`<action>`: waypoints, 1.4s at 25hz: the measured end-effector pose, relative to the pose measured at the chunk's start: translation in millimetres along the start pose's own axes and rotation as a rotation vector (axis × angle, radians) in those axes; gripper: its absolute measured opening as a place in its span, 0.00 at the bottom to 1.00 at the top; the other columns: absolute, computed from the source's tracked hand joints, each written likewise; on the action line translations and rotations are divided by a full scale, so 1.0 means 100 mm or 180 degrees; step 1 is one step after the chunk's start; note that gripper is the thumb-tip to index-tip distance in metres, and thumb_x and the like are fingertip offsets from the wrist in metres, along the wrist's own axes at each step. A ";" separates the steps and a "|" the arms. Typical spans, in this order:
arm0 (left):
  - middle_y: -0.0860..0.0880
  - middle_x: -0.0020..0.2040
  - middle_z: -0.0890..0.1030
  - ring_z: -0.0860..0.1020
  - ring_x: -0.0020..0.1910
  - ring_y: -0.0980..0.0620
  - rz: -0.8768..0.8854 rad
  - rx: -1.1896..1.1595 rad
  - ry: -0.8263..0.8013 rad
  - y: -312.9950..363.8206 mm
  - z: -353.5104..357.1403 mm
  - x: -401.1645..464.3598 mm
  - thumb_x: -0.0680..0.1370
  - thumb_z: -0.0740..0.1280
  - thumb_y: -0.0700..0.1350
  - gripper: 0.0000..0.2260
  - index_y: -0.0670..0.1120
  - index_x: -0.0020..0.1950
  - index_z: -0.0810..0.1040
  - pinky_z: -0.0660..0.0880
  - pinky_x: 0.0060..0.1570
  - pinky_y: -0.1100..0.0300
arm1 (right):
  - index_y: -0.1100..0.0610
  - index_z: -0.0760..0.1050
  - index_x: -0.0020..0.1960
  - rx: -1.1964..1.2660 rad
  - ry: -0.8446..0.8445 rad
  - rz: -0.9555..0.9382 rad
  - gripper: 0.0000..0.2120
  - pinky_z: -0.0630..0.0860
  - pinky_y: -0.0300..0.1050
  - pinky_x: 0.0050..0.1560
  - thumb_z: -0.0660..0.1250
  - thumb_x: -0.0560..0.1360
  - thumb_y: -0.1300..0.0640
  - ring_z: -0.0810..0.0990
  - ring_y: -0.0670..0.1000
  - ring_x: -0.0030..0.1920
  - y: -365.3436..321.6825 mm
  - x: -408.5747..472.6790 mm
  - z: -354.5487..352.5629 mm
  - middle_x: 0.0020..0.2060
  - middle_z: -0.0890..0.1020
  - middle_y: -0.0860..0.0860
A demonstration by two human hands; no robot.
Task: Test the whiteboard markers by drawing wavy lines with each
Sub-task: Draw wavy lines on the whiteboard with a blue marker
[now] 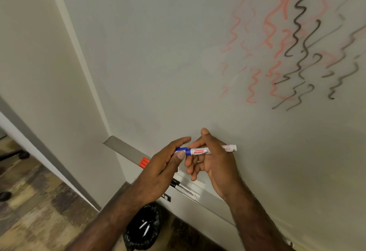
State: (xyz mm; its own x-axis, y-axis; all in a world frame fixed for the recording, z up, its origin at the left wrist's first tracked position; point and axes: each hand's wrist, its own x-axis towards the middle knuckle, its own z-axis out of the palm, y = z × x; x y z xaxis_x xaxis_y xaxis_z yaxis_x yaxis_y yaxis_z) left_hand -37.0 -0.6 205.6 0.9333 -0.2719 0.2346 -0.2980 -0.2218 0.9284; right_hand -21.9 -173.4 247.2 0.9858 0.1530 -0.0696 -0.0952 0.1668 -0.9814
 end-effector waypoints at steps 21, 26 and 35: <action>0.74 0.64 0.71 0.71 0.59 0.81 -0.1365 0.0377 0.0219 -1.32 -0.82 -0.51 0.86 0.58 0.58 0.20 0.60 0.79 0.65 0.68 0.58 0.77 | 0.51 0.83 0.62 -0.1731 -0.0454 0.1607 0.17 0.85 0.46 0.36 0.77 0.77 0.46 0.88 0.50 0.45 2.17 0.20 0.47 0.51 0.87 0.51; 0.65 0.71 0.76 0.76 0.66 0.66 -0.1369 0.0526 -0.0033 -1.68 -0.96 -0.54 0.84 0.56 0.69 0.23 0.66 0.78 0.65 0.75 0.70 0.48 | 0.50 0.76 0.73 -0.1753 -0.0800 0.1885 0.26 0.86 0.47 0.42 0.76 0.77 0.47 0.87 0.52 0.53 2.65 0.22 0.58 0.60 0.84 0.51; 0.55 0.73 0.76 0.74 0.71 0.58 -0.1321 0.0214 -0.0371 -1.68 -0.78 -0.26 0.85 0.59 0.60 0.26 0.52 0.81 0.66 0.71 0.72 0.56 | 0.50 0.78 0.69 -0.1845 0.0167 0.1787 0.22 0.84 0.56 0.60 0.75 0.78 0.45 0.83 0.51 0.58 2.91 -0.03 0.17 0.58 0.84 0.49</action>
State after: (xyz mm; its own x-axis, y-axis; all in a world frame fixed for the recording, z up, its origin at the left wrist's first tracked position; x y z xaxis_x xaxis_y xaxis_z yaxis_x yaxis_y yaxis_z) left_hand 4.8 117.1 66.3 0.9490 -0.2500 -0.1921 0.0815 -0.3940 0.9155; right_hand -54.7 -108.4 -34.9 0.8189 0.0156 -0.5737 -0.5051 -0.4551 -0.7333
